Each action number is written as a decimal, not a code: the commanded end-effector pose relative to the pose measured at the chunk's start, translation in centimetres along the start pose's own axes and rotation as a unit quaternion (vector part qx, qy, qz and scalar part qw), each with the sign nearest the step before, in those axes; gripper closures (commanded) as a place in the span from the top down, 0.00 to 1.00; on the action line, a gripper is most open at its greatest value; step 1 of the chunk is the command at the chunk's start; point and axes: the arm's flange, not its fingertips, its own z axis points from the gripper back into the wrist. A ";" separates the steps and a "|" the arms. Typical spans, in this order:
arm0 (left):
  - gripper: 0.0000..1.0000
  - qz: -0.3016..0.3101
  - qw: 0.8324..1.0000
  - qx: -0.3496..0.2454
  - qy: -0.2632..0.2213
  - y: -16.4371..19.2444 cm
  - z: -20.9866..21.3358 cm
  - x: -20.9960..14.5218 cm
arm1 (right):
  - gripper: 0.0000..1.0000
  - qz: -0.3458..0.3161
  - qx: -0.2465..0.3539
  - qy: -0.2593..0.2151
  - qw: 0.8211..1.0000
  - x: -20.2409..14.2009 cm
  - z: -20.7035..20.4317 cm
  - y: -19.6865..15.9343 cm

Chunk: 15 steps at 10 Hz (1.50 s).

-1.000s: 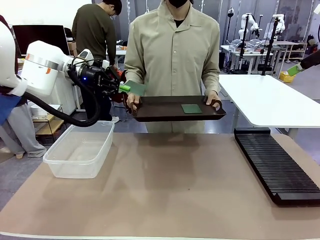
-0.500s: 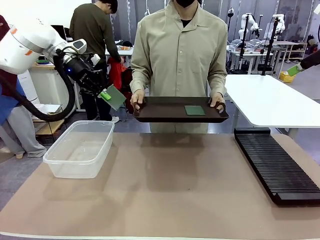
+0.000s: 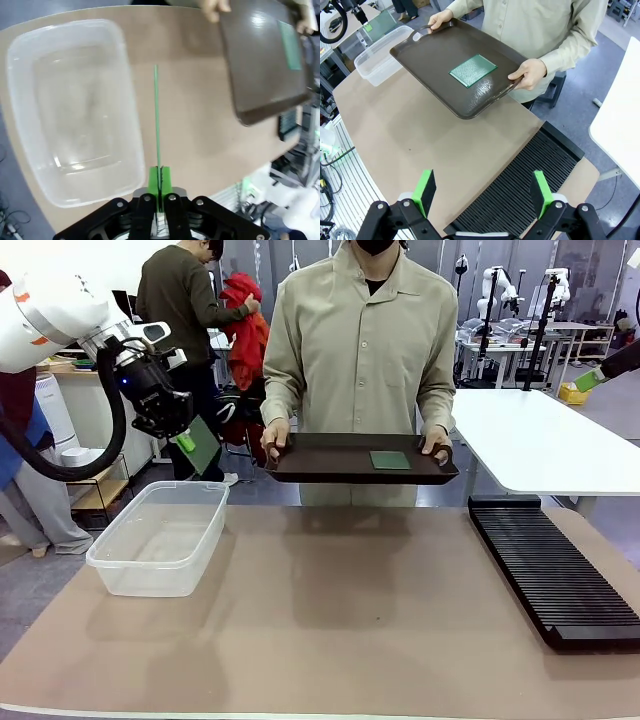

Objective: Sort PCBs into racks and boxes based on the side picked up.
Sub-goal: If the short side of the Blank PCB is picked up, insert it into the PCB Rack ; if the long side is picked up, place it in the Organizing box.

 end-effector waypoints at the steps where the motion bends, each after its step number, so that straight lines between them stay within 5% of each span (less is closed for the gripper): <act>1: 0.02 0.028 0.997 0.078 0.003 0.1 -1.8 -1.1 | 1.00 0.002 0.005 0.001 1.000 -0.2 -0.1 0.0; 3: 0.02 0.037 0.992 0.118 0.007 1.3 -3.4 -1.3 | 1.00 0.002 0.005 0.001 1.000 -0.2 -0.1 0.0; 15: 0.02 0.072 0.993 0.080 0.043 6.4 -14.8 -0.7 | 1.00 0.002 0.005 0.001 1.000 -0.2 -0.1 0.0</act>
